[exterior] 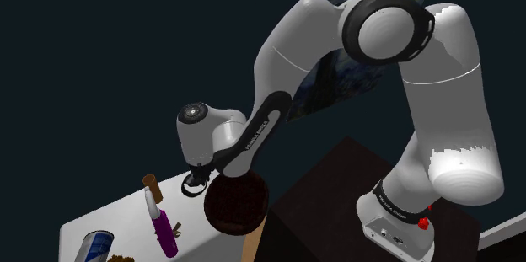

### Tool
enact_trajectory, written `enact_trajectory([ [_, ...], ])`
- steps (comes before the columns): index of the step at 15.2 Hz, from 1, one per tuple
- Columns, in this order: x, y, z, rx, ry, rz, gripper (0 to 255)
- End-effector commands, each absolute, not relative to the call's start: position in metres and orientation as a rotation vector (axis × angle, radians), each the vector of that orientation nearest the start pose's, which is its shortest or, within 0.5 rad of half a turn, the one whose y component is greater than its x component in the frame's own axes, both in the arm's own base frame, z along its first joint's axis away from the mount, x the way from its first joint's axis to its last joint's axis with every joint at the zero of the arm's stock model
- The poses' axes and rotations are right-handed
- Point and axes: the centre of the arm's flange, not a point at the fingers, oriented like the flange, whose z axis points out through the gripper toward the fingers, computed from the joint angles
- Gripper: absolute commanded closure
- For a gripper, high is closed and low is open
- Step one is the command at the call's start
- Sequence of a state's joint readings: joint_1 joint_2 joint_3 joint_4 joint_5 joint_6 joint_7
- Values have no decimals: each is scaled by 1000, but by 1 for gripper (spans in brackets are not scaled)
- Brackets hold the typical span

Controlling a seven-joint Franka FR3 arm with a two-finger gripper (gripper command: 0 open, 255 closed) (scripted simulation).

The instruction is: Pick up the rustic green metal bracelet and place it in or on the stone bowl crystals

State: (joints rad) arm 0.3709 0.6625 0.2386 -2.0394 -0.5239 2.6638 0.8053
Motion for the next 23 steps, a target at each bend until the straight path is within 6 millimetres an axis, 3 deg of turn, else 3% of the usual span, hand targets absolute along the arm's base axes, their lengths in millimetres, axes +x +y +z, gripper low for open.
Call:
enact_trajectory([
  [1, 468, 346, 132, -3184, -357, -105, 255],
  [23, 468, 346, 249, -3184, -357, -105, 255],
])
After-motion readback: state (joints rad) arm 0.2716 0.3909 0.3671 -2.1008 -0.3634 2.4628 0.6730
